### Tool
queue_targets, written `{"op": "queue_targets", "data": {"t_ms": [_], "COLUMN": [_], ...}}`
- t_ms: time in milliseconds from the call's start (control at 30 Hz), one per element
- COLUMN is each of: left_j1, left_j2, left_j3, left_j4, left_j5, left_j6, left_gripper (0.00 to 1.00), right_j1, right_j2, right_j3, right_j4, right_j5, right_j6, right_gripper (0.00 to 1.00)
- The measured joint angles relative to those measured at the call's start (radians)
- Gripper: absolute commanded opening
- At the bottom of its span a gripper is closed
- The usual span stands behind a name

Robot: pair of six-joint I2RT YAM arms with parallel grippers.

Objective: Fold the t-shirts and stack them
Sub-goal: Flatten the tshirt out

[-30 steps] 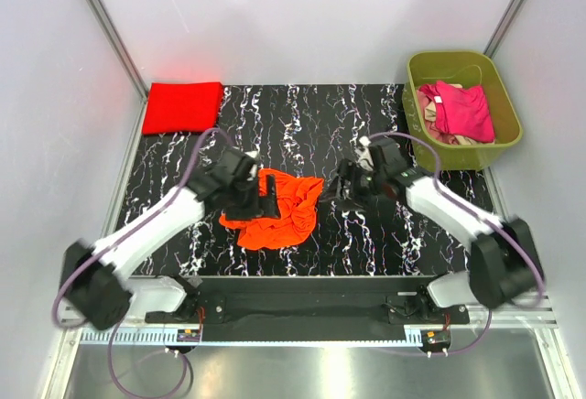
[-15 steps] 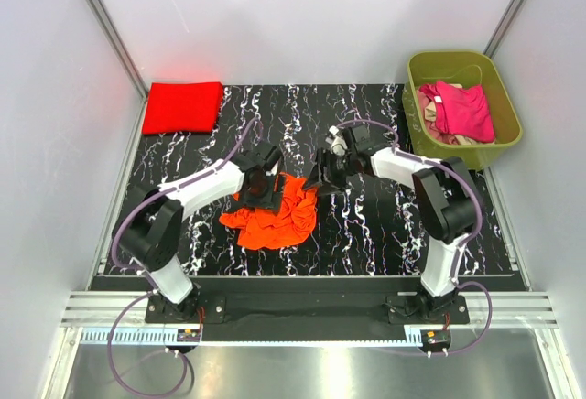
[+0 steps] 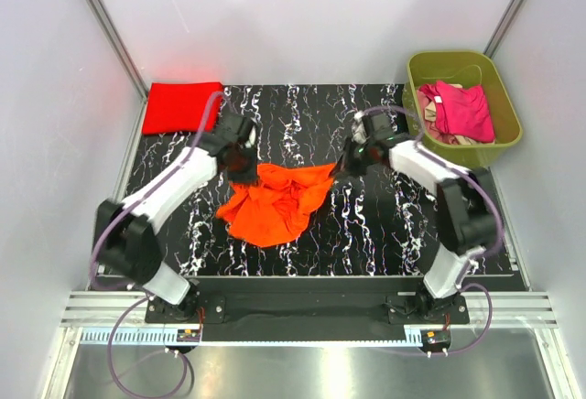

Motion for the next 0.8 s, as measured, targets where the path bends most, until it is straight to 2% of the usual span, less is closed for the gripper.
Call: {"op": "queue_targets", "data": {"t_ms": [200, 367, 500, 633, 733, 800], "left_j1": [-0.002, -0.013, -0.061, -0.061, -0.012, 0.043], "left_j2": [-0.267, -0.402, -0.486, -0.585, -0.629, -0.621], "left_j3": [0.129, 0.189, 0.184, 0.177, 0.177, 0.188], "left_j4": [-0.011, 0.038, 0.065, 0.031, -0.017, -0.026], "left_j5": [0.120, 0.306, 0.378, 0.256, 0.109, 0.066], "left_j6": [-0.069, -0.107, -0.133, -0.183, -0.236, -0.262], "left_gripper": [0.00, 0.00, 0.00, 0.00, 0.00, 0.00], "right_j1": [-0.064, -0.075, -0.075, -0.075, -0.075, -0.075], "right_j2": [-0.360, -0.647, -0.803, -0.851, -0.845, -0.819], "right_j3": [0.076, 0.182, 0.294, 0.413, 0.432, 0.428], "right_j4": [-0.135, -0.227, -0.274, -0.275, -0.274, -0.279], "right_j5": [0.181, 0.326, 0.430, 0.480, 0.482, 0.479], "right_j6": [-0.065, -0.124, -0.164, -0.190, -0.197, -0.197], "right_gripper": [0.00, 0.00, 0.00, 0.00, 0.00, 0.00]}}
